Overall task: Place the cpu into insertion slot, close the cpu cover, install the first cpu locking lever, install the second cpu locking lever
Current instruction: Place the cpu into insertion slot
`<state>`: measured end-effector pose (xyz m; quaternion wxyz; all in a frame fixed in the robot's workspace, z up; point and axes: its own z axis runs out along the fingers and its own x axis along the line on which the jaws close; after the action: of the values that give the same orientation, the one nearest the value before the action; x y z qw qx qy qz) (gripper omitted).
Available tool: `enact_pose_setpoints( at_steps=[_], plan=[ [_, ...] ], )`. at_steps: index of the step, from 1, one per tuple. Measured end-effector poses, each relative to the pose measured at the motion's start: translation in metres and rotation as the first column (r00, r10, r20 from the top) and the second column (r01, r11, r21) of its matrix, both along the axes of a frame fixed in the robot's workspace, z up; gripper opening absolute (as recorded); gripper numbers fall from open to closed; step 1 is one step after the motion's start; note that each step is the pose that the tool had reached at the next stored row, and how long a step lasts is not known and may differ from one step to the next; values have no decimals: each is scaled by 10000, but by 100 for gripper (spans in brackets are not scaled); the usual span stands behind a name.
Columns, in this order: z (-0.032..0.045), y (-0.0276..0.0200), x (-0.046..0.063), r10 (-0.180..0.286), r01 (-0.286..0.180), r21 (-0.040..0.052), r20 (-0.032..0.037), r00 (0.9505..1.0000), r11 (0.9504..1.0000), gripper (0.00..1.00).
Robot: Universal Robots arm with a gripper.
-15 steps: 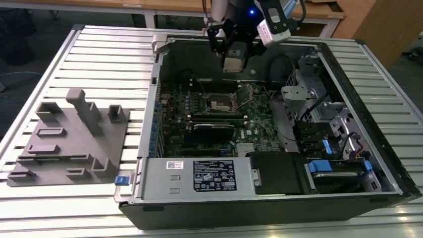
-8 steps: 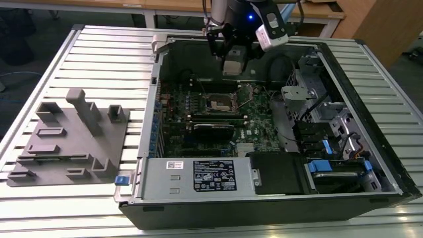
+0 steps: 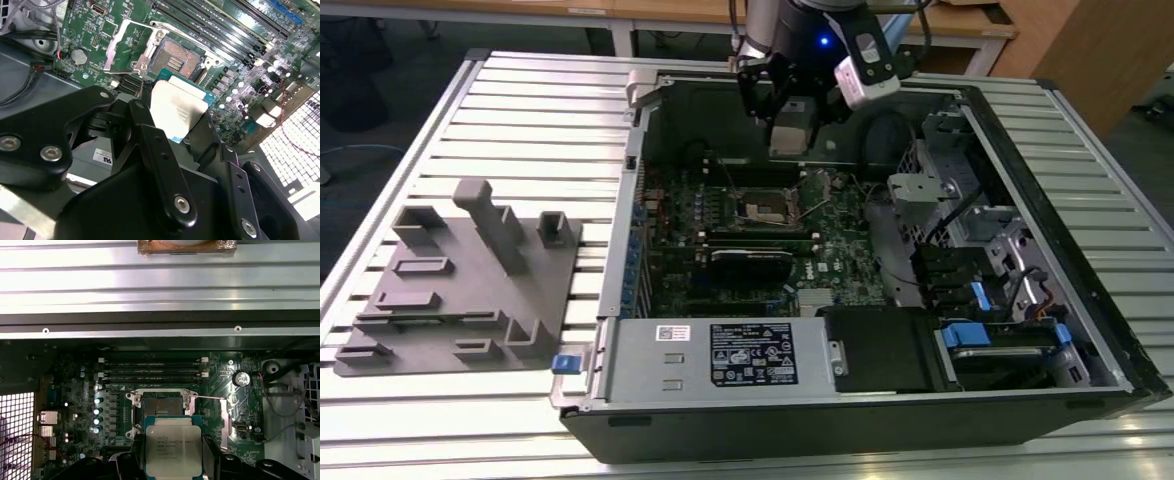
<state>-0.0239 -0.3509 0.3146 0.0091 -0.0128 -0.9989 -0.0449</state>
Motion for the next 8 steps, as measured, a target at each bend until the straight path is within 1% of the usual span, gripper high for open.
enact_pose_setpoints(
  at_steps=[8],
  plan=[
    [-15, 0, 0, -1, 1, 4, 2, 10000, 10000, 54]
  ],
)
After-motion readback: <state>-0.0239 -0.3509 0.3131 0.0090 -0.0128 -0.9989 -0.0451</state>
